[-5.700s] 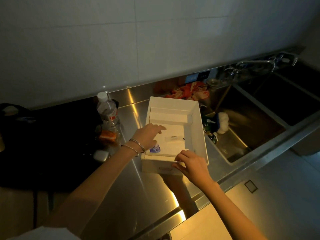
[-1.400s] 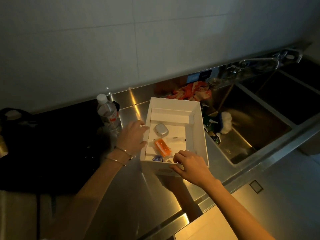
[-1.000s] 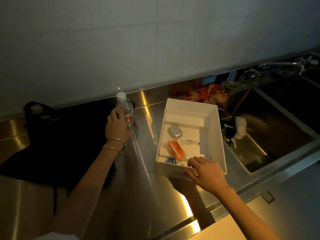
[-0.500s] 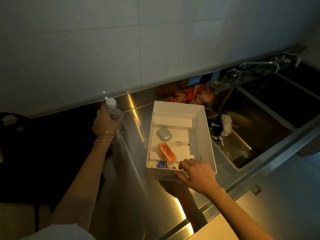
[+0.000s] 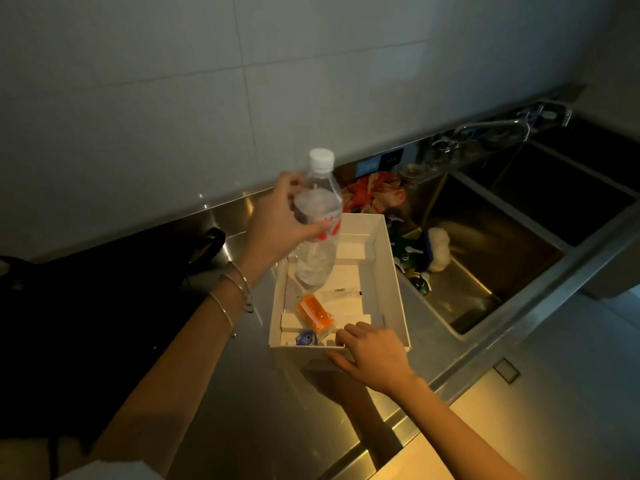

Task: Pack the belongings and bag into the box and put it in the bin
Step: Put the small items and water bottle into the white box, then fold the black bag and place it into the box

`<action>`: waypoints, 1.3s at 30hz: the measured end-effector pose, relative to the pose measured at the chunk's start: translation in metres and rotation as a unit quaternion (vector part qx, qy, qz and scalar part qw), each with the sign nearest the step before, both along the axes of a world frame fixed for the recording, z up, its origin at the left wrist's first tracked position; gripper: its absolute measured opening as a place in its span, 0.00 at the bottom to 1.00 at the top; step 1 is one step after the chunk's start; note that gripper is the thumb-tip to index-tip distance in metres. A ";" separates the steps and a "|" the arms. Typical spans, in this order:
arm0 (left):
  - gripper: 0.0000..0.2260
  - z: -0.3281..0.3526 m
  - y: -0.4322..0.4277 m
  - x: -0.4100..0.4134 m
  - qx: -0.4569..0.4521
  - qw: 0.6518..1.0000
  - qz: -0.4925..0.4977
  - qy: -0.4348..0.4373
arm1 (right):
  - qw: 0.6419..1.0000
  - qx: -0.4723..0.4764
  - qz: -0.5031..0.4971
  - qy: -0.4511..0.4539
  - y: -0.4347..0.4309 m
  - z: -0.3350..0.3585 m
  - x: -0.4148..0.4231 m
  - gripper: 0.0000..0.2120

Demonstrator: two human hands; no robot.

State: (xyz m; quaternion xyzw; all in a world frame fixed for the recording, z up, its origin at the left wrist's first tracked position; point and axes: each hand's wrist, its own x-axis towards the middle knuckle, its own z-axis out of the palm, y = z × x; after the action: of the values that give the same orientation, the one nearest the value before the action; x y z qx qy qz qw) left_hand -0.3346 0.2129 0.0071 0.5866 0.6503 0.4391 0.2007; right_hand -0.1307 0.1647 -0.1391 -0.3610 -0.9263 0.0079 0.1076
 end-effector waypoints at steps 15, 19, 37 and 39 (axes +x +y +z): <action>0.31 -0.101 0.083 0.065 -0.200 0.976 0.019 -0.085 | 1.000 -0.009 0.020 -0.004 0.000 0.001 0.001 0.21; 0.25 -0.104 0.092 0.071 -0.256 0.961 0.022 -0.107 | 1.000 -0.013 0.009 -0.023 0.001 0.002 0.002 0.19; 0.29 -0.071 0.038 0.024 -0.228 0.970 -0.075 -0.032 | 0.997 -0.068 0.032 -0.028 -0.003 0.012 -0.004 0.15; 0.23 -0.062 0.007 -0.001 -0.173 0.982 -0.072 -0.032 | 0.995 -0.093 0.041 -0.005 -0.005 0.018 -0.014 0.11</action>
State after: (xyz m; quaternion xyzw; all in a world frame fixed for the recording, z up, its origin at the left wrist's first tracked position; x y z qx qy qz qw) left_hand -0.3360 0.2203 -0.0552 0.5741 0.6654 0.3234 0.3509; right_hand -0.1449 0.1594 -0.1215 -0.3315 -0.9360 0.0969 0.0685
